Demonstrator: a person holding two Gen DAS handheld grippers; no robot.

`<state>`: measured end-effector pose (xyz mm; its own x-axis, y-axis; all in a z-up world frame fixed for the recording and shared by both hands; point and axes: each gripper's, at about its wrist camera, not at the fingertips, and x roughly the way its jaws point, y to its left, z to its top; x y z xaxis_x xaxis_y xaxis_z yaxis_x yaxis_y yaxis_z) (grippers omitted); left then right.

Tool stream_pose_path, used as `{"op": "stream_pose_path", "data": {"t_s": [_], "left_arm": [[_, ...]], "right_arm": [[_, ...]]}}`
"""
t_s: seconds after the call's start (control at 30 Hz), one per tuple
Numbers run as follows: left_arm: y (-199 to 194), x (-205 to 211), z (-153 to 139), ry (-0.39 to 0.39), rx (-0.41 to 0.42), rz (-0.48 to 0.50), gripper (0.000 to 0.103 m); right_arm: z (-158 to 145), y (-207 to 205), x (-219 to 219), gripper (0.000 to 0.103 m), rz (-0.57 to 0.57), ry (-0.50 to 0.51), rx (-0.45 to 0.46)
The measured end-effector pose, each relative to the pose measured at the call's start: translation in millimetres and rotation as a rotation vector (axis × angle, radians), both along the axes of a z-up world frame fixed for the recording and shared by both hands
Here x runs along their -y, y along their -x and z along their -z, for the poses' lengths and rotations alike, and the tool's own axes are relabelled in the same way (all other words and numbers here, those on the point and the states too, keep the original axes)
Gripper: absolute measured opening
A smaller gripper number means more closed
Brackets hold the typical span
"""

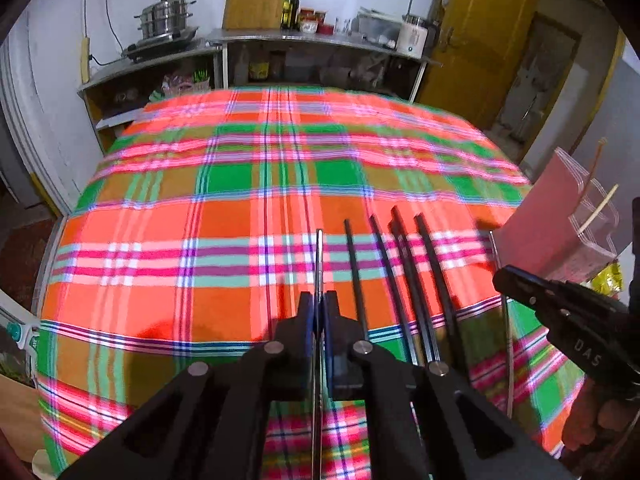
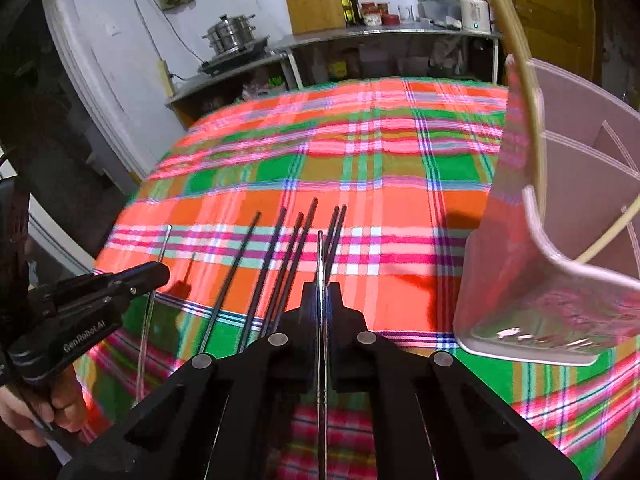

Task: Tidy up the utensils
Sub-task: 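Carry the black chopstick in the left tool to the pink basket while the right tool carries its own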

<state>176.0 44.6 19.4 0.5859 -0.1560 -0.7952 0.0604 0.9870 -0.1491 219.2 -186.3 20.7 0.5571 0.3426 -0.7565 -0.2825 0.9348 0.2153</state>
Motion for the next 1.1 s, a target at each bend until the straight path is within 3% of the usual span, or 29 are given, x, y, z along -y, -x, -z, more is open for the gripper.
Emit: {"op": "stream_pose_path", "data": {"t_s": [0.6,1.1], "left_arm": [[40,10,-79,0.04,0.137,0.035,0.005],[49,64,-97,0.087,0.141,0.15,0.005]], "right_arm": [[-72,44,26,0.005,0.012,-0.085,0.142],[-96,71,65,0.005,0.05,-0.112,0.2]]}}
